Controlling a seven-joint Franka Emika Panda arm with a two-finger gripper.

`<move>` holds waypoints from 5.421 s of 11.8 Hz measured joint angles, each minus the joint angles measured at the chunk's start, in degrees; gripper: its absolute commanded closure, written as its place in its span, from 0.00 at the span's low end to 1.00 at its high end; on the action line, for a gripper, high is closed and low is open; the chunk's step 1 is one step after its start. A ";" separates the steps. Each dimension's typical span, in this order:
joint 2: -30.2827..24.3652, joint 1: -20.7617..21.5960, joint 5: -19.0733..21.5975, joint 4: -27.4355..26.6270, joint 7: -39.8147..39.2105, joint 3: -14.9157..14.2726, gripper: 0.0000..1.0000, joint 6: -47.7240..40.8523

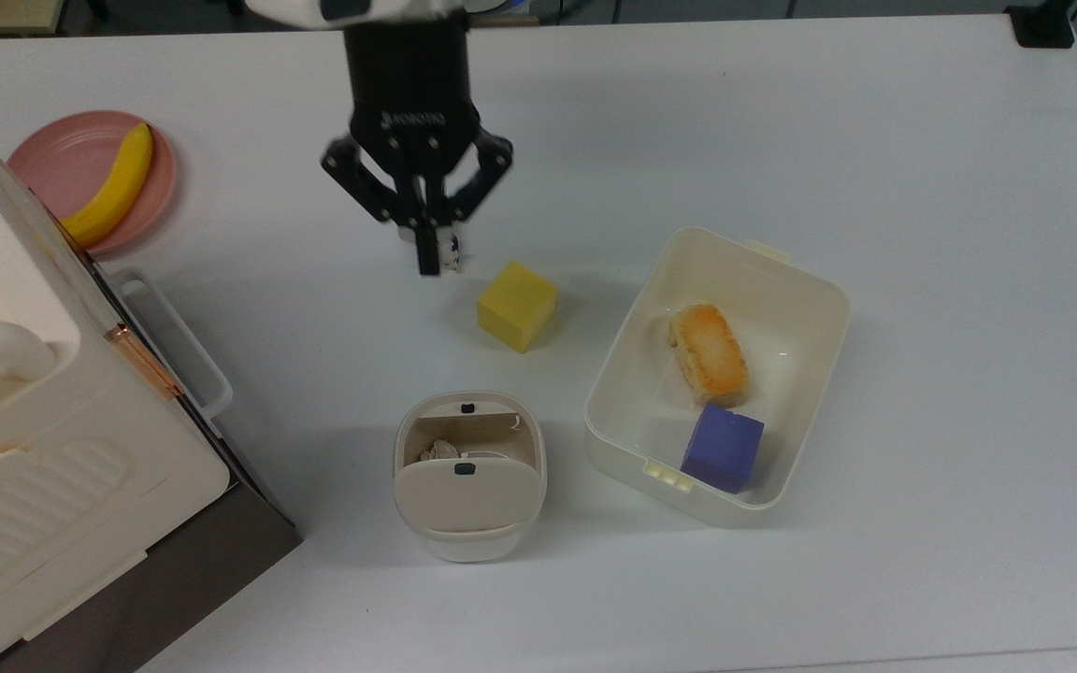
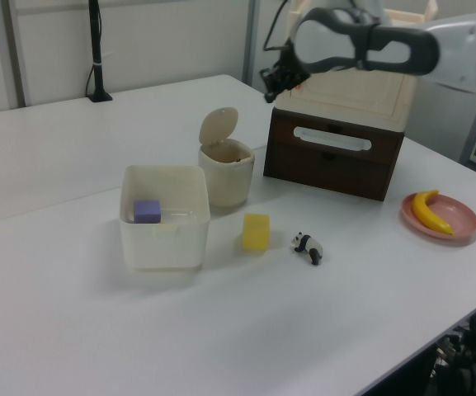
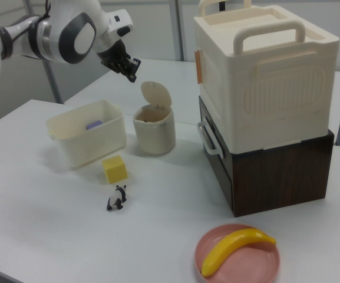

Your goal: Close the trash can

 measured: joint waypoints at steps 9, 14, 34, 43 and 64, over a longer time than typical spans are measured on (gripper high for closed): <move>14.15 0.05 -0.04 9.31 -4.52 1.07 1.00 22.94; 18.90 0.05 -0.07 11.12 -4.72 1.07 1.00 26.48; 17.68 0.01 -0.12 4.66 -8.79 1.07 1.00 27.71; 13.28 0.07 -0.12 -4.60 -11.01 1.47 1.00 27.71; 0.61 -0.05 1.17 -7.07 -13.37 1.73 0.00 3.52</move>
